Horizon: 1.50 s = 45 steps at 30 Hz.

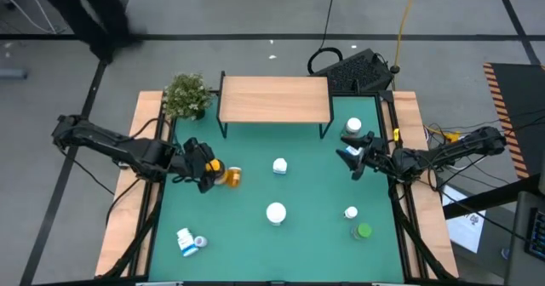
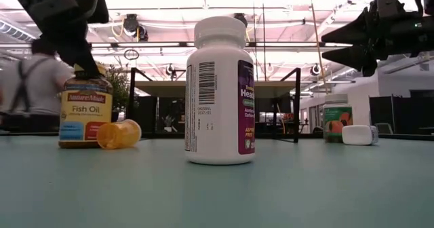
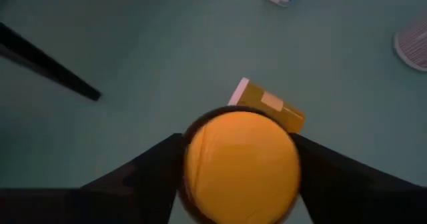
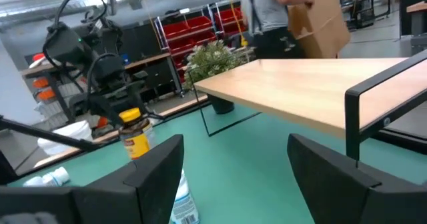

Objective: Pick and place medicine bottles onto shelf by color
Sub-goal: Put the yellow pill bottle on the shelf

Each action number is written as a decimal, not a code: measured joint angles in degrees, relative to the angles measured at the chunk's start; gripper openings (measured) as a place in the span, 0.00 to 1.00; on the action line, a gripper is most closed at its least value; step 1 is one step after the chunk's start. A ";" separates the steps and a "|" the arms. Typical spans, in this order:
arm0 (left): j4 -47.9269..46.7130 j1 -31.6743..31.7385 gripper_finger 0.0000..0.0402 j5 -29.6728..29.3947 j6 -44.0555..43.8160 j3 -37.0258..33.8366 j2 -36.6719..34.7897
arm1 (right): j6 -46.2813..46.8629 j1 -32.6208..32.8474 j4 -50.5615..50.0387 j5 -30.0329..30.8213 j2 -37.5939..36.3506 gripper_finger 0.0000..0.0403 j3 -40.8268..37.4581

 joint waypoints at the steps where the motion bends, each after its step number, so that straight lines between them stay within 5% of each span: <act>1: 0.18 0.00 0.58 0.06 0.36 0.00 -0.26 | 0.02 0.00 0.03 0.05 0.00 0.65 0.00; 9: -3.20 1.45 0.54 0.30 5.90 6.26 -2.70 | 0.55 0.00 -0.04 0.03 0.00 0.65 0.00; 15: -4.50 7.61 0.59 0.45 21.68 18.14 -0.37 | 0.19 0.00 -0.04 0.12 0.09 0.65 0.00; 21: -6.89 19.54 0.54 6.09 34.67 34.78 8.04 | -2.77 0.00 1.29 0.24 0.10 0.65 0.00; 29: -12.62 36.07 0.59 16.37 49.08 52.94 23.86 | -7.51 0.00 3.22 0.18 0.09 0.65 0.00; 45: -11.34 58.74 0.58 29.48 62.31 58.93 36.55 | -10.51 -0.02 2.29 3.09 0.11 0.65 0.00</act>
